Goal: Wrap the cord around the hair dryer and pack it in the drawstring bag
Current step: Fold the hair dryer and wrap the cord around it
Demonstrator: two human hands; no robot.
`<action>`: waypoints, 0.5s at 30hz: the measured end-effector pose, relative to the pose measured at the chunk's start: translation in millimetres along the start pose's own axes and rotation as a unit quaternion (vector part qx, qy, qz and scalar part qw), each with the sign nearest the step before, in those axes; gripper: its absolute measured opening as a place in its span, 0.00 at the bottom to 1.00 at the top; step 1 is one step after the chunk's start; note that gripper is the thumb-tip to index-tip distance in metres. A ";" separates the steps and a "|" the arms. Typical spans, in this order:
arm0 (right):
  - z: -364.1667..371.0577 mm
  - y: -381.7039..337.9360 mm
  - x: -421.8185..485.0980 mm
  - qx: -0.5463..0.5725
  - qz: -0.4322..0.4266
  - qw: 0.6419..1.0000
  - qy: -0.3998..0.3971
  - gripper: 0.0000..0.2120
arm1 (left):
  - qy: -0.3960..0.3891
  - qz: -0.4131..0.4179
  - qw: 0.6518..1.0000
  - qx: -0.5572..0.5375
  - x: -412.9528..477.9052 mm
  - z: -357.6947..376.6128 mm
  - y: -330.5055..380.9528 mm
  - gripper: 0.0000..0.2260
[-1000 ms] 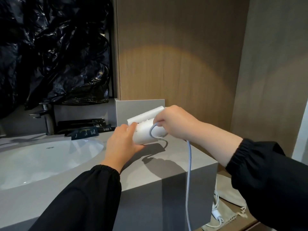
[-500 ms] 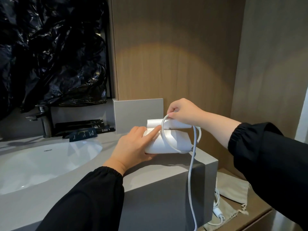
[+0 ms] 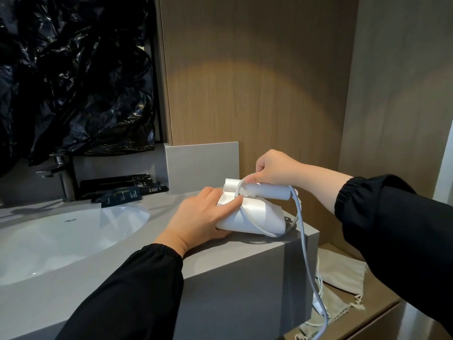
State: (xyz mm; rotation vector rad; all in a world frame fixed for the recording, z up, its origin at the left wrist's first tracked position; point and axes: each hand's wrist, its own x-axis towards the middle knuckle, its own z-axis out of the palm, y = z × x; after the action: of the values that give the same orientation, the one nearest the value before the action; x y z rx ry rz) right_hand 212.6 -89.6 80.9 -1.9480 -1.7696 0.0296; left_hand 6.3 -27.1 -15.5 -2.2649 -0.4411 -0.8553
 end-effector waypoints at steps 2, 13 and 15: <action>-2.9 5.0 -0.6 0.022 -0.004 0.999 -0.029 0.15 | -0.007 -0.001 1.000 0.001 0.3 0.1 0.1 0.33; -12.5 39.9 1.2 0.043 0.075 0.996 -0.022 0.21 | 0.011 -0.016 1.000 -0.010 -0.1 -3.5 1.6 0.32; -16.5 45.3 -2.1 0.099 0.088 0.990 -0.044 0.17 | 0.021 -0.018 1.000 -0.012 -0.6 -3.8 1.1 0.32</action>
State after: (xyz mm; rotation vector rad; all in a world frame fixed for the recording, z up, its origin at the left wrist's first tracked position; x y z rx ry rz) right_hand 259.9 -98.5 77.6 -1.9756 -1.5765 0.3438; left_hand 4.6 -30.6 -14.3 -2.2627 -0.4569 -0.9292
